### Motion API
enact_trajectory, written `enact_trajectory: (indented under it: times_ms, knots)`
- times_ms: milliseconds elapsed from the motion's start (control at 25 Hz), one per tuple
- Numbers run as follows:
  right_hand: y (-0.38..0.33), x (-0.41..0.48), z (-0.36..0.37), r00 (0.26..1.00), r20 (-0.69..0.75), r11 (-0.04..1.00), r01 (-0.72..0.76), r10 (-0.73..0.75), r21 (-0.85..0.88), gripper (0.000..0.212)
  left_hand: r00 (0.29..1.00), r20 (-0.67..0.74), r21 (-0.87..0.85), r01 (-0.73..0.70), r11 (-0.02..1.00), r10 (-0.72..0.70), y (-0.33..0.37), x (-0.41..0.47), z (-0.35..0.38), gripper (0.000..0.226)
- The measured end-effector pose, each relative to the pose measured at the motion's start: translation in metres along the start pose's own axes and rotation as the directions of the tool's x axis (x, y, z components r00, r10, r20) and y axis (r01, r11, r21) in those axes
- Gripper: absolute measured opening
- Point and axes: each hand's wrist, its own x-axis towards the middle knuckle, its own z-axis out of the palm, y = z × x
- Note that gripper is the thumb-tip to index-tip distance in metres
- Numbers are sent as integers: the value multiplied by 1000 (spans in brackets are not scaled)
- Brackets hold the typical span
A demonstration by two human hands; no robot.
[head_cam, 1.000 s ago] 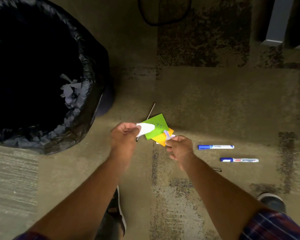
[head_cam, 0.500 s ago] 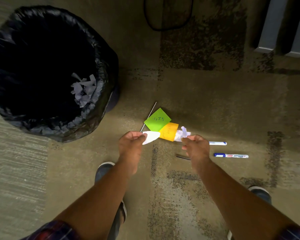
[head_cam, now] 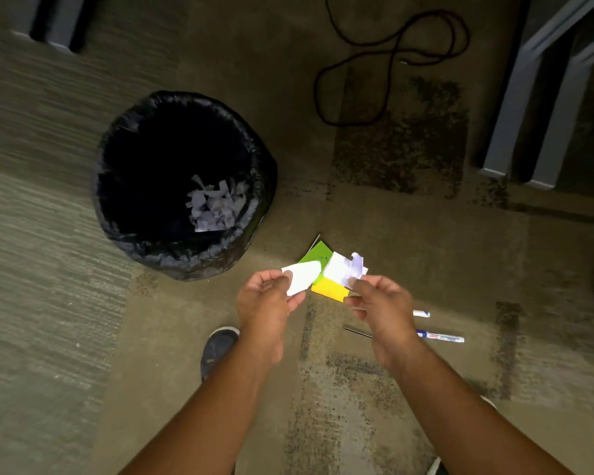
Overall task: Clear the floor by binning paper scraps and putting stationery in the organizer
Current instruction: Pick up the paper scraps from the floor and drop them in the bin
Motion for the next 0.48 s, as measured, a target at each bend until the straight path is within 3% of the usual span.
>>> enact_trajectory:
  times_ms: [240, 480]
  knots:
    - [-55, -56, 88, 988, 119, 995, 94, -97, 30, 7, 979, -116, -121, -184, 975, 170, 86, -13, -44, 12]
    - [-79, -74, 189, 977, 176, 992, 123, -121, -3, 7, 961, -252, -201, -165, 966, 111, 157, 23, -68, 14]
